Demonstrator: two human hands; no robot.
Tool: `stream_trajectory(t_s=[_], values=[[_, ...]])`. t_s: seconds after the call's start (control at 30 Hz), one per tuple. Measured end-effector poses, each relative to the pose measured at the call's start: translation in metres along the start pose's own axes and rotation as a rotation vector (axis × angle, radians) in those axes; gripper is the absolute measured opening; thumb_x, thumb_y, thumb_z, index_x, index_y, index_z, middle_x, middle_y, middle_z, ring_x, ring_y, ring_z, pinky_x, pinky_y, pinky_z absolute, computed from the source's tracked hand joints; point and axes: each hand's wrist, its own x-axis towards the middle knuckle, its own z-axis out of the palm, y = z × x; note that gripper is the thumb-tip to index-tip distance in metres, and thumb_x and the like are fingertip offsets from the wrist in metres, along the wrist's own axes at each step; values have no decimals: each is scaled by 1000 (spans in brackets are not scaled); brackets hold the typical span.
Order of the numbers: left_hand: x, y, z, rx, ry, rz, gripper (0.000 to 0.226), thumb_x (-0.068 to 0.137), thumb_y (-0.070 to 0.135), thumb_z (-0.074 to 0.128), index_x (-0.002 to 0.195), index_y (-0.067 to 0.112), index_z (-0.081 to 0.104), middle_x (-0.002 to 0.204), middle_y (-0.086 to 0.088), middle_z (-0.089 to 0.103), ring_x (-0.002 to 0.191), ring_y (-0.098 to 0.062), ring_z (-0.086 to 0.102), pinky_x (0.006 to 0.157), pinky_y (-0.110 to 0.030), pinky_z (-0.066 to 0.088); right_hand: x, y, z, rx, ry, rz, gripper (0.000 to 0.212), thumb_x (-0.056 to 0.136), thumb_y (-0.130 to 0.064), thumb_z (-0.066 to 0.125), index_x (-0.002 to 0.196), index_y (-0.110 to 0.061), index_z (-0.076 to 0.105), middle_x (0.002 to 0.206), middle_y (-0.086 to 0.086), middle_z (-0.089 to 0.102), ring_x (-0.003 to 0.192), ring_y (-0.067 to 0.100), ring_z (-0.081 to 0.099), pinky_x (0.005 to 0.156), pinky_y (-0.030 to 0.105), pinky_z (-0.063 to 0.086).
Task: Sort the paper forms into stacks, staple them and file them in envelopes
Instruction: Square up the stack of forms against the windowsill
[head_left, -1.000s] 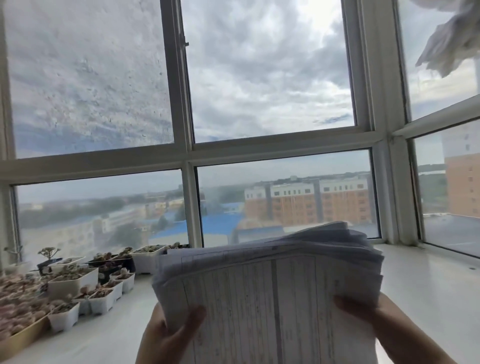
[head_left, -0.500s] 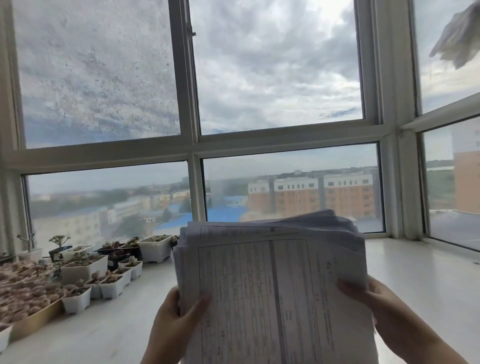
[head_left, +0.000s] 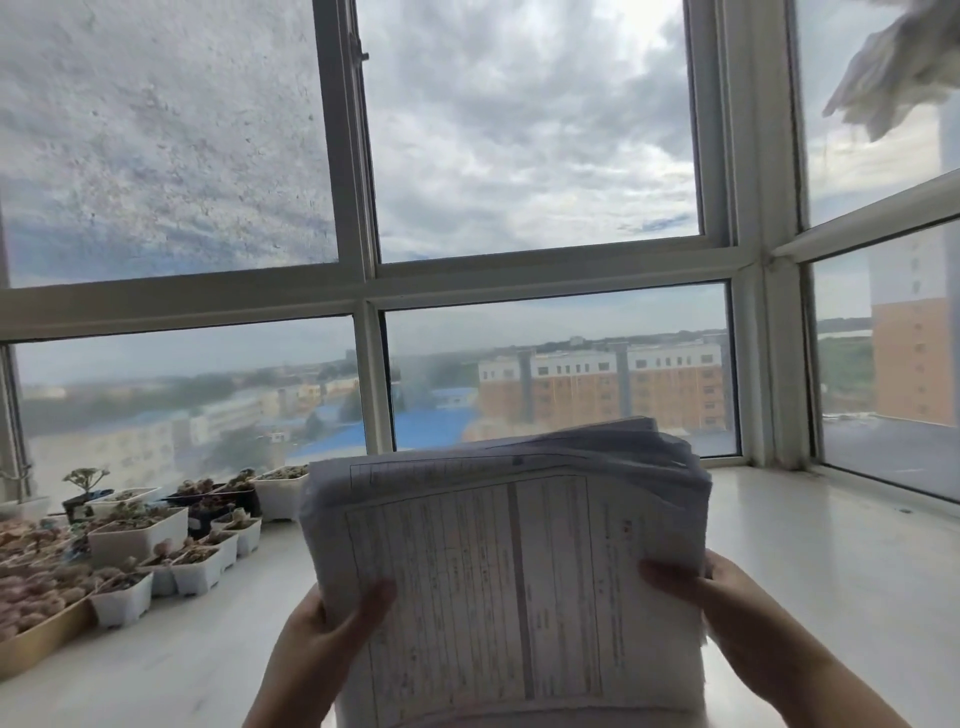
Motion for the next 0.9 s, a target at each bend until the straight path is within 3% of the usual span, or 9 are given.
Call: stream_trajectory(t_s=[0.17,0.27,0.37,0.5,0.6,0.67,0.73,0.8,0.9], values=[[-5,5,6,-86,130,46,42,67,51,77,91,18,67,80,-1,74,81,-24,69,67,-37,53,4,-2,18,53,98,-128,91,36,-60,88,103,0,71,97,21,73,85,35,71,71,41,58],[-3,7,5,-45,107,61,50,65,57,77,96,20,66,84,0,73,81,-18,68,65,-33,51,2,-4,16,55,87,-107,98,27,-62,90,103,-2,72,97,20,73,89,38,71,81,49,57],[-2,-2,1,-23,42,-24,52,61,52,70,102,20,67,90,1,74,88,-19,69,73,-36,54,-3,1,12,-15,18,-12,101,18,-56,92,102,-4,73,99,16,74,91,31,72,81,42,56],[-6,0,2,-18,78,-15,59,68,56,69,111,16,60,102,-2,70,96,-24,66,84,-49,53,-1,0,16,-29,76,-74,74,39,-45,85,102,-8,74,101,12,75,96,30,70,86,45,56],[-9,6,5,38,142,79,35,84,41,68,103,13,61,93,-3,69,88,-24,65,70,-38,51,0,-1,19,-21,125,-146,68,42,-50,82,94,-6,75,95,13,75,93,33,70,85,48,54],[-12,13,3,81,188,105,26,88,33,65,103,13,60,89,-1,67,81,-19,63,62,-31,46,-1,-1,19,-9,112,-170,78,35,-57,89,90,-4,76,91,18,74,85,31,71,76,46,55],[-14,14,2,13,130,42,40,81,47,71,106,18,58,95,-1,68,84,-19,65,69,-37,51,-2,0,14,39,44,-132,81,32,-54,93,93,-3,76,94,21,73,82,32,71,70,41,58],[-15,13,-2,-1,69,-2,64,60,66,71,105,23,58,98,-2,70,89,-23,68,77,-47,56,-5,-1,7,98,-76,-51,69,42,-35,90,100,-2,74,102,25,71,88,35,71,70,39,60],[-12,18,-14,-14,48,16,89,45,76,74,110,19,56,96,-11,72,89,-30,70,76,-53,57,-4,-2,4,133,-176,46,67,46,-23,83,108,0,70,106,25,70,94,38,70,73,41,60]])
